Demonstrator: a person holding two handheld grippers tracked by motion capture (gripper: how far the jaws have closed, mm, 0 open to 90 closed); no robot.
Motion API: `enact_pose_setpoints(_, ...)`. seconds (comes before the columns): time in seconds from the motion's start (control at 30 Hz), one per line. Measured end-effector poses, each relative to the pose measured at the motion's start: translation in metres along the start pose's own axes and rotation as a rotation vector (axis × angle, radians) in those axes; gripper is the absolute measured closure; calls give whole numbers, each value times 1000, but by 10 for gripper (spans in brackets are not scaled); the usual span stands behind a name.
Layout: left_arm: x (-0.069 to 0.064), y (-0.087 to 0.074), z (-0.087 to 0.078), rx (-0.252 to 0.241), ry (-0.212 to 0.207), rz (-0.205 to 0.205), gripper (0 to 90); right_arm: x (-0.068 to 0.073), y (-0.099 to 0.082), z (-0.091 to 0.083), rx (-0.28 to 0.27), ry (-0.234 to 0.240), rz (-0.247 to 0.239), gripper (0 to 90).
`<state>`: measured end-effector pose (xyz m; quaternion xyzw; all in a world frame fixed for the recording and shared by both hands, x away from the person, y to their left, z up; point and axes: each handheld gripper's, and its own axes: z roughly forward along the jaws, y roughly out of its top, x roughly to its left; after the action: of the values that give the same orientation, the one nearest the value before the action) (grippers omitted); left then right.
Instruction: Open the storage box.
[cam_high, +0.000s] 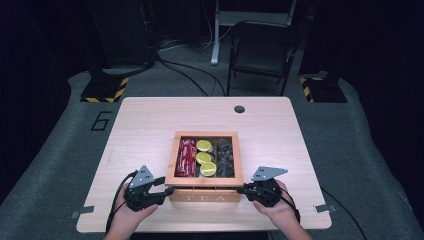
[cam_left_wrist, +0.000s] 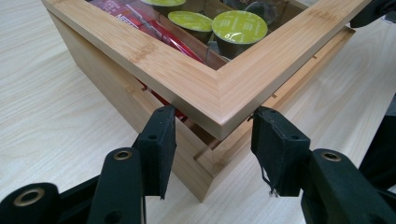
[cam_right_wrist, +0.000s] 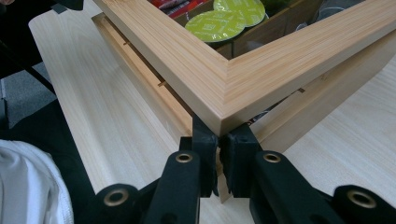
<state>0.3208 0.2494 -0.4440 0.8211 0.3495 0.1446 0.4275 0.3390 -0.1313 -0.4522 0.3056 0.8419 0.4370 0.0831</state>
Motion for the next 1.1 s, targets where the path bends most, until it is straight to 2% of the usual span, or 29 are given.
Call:
enact_pose_setpoints(0.17, -1, 1, 2, -1, 21, 4, 519, 0, 0, 0, -3, 3, 1, 839)
enact_pose_setpoints(0.2, -2, 2, 1, -10, 39, 19, 520, 0, 0, 0, -17, -3, 8, 839)
enact_pose_setpoints(0.23, -2, 2, 1, -10, 39, 19, 519, 0, 0, -1, -14, 2, 7, 832)
enact_pose_setpoints(0.3, -2, 3, 0, -9, 32, 8, 520, 0, 1, -2, -22, -1, 16, 828)
enact_pose_setpoints(0.43, -3, 5, 0, -15, 43, -2, 518, 0, 2, -3, -41, 2, 17, 804)
enact_pose_setpoints(0.47, -3, 6, 0, -20, 55, -1, 514, 1, 2, -4, -47, -9, 30, 780)
enact_pose_setpoints(0.53, -3, 8, -1, -17, 64, 13, 495, 1, 2, -5, -56, -17, 22, 745)
enact_pose_setpoints(0.7, -4, 11, -4, -25, 70, 20, 491, 1, 5, -10, -73, -35, 28, 691)
enact_pose_setpoints(0.77, -4, 14, -6, -31, 78, 25, 489, 0, 7, -13, -82, -62, 10, 631)
enact_pose_setpoints(0.8, -4, 15, -6, -31, 78, 26, 489, -1, 8, -14, -80, -71, 20, 617)
enact_pose_setpoints(0.97, -4, 22, -9, -42, 89, 42, 487, -4, 12, -15, -88, -83, 31, 586)
enact_pose_setpoints(1.1, -3, 27, -12, -43, 84, 34, 487, -4, 19, -17, -92, -99, 14, 560)
